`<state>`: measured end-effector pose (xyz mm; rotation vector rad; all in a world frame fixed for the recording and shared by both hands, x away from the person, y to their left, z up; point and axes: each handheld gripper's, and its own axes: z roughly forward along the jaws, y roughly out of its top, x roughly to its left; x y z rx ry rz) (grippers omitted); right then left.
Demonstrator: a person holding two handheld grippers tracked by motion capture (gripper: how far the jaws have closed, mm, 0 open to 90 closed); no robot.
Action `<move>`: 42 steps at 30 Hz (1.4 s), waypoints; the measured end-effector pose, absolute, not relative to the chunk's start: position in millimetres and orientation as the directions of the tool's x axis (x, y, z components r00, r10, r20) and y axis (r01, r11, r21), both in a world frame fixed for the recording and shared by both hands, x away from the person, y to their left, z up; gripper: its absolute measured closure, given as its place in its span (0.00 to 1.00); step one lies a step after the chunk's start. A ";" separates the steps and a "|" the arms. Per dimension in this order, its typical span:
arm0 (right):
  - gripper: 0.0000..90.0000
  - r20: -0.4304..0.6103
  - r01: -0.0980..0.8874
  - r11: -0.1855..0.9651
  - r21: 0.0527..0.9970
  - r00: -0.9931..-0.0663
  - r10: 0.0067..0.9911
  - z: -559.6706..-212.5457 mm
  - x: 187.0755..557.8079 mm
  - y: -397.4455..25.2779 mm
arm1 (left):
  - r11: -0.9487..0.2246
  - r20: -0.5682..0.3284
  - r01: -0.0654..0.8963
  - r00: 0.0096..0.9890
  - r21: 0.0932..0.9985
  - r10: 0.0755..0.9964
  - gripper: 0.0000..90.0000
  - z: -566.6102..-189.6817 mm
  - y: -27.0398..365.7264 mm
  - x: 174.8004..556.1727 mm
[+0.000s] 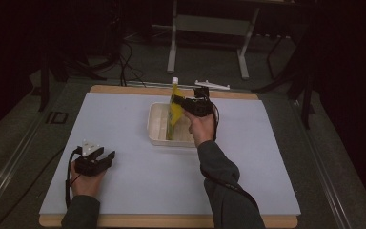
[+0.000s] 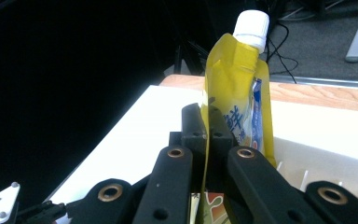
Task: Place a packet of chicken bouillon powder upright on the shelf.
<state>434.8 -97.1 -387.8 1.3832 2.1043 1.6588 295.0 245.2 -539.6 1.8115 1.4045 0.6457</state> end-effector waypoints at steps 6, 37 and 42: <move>1.00 0.412 0.584 -0.013 0.812 -0.556 0.722 -393.7 438.1 -93.5 | -0.124 -0.051 0.586 0.274 0.801 0.960 0.55 -539.4 245.4 295.0; 0.96 0.397 0.619 0.034 0.785 -0.544 0.739 -397.5 443.5 -83.4 | -0.125 -0.050 0.585 0.273 0.801 0.961 0.54 -539.6 245.0 294.9; 0.88 0.394 0.619 0.039 0.784 -0.546 0.739 -400.6 442.6 -83.3 | -0.123 -0.052 0.586 0.273 0.801 0.961 0.54 -539.5 245.1 295.0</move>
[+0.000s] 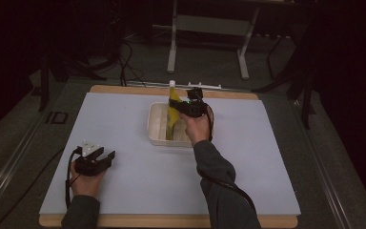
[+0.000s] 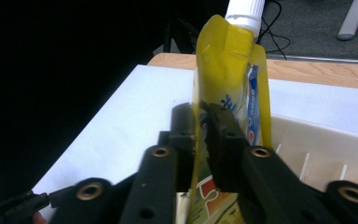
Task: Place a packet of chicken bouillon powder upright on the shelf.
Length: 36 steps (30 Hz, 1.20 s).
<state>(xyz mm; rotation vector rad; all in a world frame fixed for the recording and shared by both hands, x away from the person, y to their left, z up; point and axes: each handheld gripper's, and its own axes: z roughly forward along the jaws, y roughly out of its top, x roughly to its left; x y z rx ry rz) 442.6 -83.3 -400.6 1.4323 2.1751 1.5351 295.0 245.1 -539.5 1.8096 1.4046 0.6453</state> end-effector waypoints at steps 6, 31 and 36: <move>0.72 0.374 0.612 0.068 0.788 -0.563 0.737 -399.8 438.6 -83.2 | -0.122 -0.053 0.586 0.272 0.801 0.961 0.54 -539.6 245.0 294.9; 0.42 0.237 0.545 0.243 0.802 -0.665 0.708 -391.5 401.6 -99.7 | -0.114 -0.054 0.584 0.263 0.803 0.963 0.54 -539.4 245.6 294.7; 0.42 0.215 0.532 0.285 0.798 -0.692 0.689 -394.3 390.6 -105.0 | -0.112 -0.055 0.582 0.261 0.805 0.964 0.54 -539.5 245.4 294.7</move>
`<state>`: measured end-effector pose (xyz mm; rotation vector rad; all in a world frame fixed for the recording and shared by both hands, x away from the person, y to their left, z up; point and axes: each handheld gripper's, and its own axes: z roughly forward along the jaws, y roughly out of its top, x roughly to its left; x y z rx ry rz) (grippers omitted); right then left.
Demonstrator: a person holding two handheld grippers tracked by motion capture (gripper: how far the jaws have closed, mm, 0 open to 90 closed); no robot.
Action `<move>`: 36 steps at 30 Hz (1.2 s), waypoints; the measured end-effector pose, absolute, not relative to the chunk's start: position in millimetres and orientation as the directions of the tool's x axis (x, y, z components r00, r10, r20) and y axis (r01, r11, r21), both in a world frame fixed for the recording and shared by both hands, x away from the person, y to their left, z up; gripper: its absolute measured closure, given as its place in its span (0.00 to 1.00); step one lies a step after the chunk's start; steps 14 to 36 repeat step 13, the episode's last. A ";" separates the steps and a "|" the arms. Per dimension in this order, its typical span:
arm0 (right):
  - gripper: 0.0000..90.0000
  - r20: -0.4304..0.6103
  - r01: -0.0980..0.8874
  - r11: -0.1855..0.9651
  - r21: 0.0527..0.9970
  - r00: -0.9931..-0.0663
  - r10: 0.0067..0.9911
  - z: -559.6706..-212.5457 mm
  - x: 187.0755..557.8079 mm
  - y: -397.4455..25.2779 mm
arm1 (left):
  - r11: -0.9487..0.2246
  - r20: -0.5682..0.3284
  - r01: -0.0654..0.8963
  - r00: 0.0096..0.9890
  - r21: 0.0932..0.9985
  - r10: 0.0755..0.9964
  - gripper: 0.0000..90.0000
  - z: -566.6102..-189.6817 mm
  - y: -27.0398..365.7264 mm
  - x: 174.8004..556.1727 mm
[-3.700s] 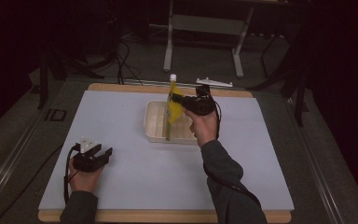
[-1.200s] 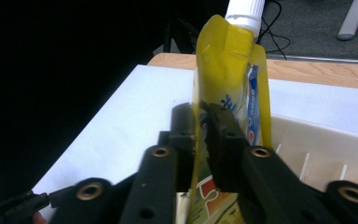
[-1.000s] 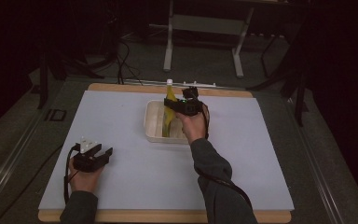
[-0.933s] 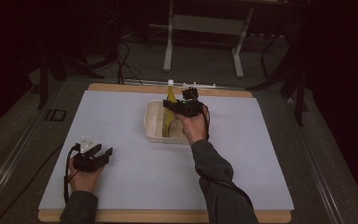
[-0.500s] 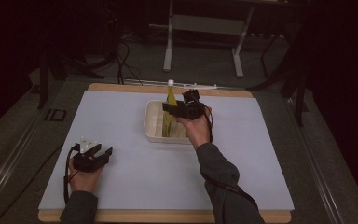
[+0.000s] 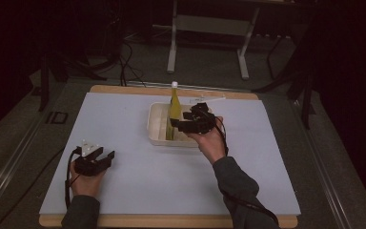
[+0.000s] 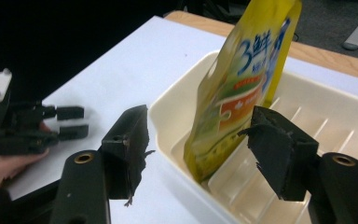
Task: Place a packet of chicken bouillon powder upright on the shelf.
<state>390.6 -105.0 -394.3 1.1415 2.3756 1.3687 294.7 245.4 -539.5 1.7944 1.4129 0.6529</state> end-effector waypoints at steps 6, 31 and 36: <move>0.42 0.198 0.529 0.327 0.783 -0.711 0.675 -399.8 379.5 -109.1 | -0.115 -0.051 0.584 0.260 0.803 0.964 0.54 -539.6 245.3 294.8; 0.42 0.211 0.543 0.345 0.766 -0.718 0.663 -412.1 367.4 -122.3 | -0.115 -0.046 0.583 0.254 0.804 0.966 0.54 -539.5 245.2 294.6; 0.42 0.211 0.543 0.345 0.766 -0.718 0.663 -412.1 367.4 -122.3 | -0.115 -0.046 0.583 0.254 0.804 0.966 0.54 -539.5 245.2 294.6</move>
